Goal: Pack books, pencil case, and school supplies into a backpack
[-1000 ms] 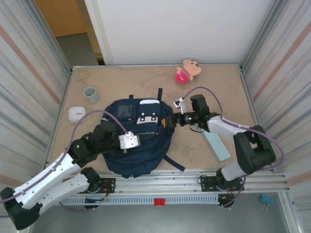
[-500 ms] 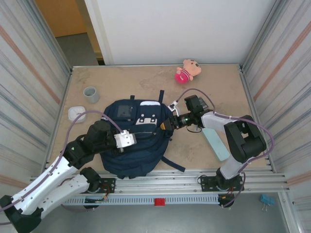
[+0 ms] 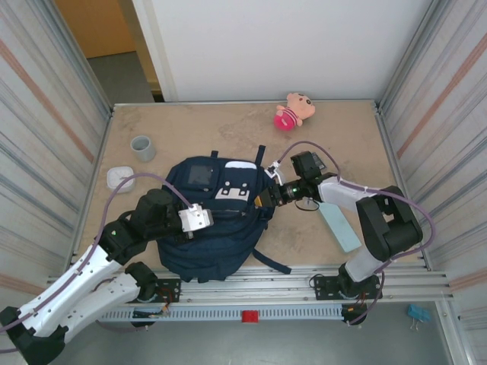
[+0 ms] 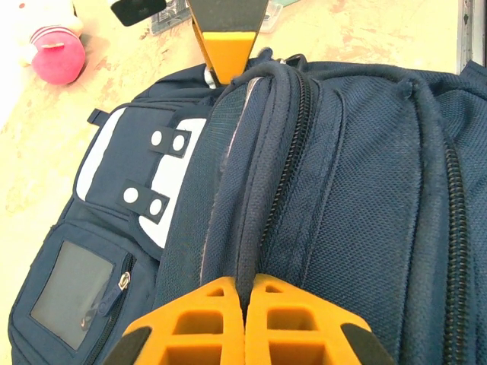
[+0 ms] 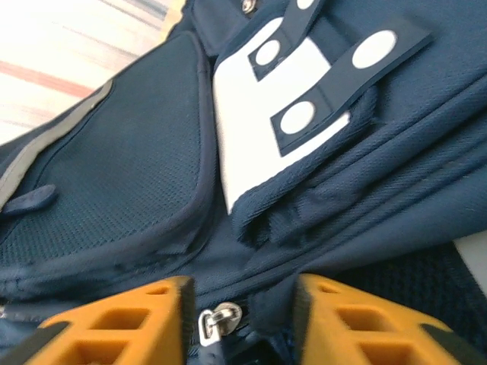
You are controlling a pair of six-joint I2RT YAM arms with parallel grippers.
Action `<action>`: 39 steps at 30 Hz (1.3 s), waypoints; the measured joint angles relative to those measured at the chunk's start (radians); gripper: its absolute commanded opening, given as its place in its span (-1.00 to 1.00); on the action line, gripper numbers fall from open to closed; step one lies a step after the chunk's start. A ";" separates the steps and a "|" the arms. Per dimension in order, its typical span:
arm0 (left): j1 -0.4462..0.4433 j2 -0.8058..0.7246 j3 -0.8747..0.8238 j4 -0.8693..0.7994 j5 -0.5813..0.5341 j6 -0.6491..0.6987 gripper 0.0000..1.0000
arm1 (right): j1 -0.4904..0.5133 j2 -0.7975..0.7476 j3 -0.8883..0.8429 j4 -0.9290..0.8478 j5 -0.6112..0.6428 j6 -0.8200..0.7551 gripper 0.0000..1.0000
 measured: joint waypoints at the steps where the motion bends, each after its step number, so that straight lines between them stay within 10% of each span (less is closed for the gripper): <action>1: 0.000 0.000 0.000 0.000 0.000 0.000 -1.00 | 0.000 -0.003 0.000 -0.007 -0.001 -0.002 -0.11; 26: 0.000 0.011 -0.001 0.023 -0.018 0.000 -1.00 | 0.005 -0.116 -0.040 -0.128 0.005 -0.008 -0.25; 39: 0.000 0.010 -0.001 0.038 -0.018 0.000 -1.00 | 0.005 -0.108 -0.043 -0.117 0.006 0.019 0.03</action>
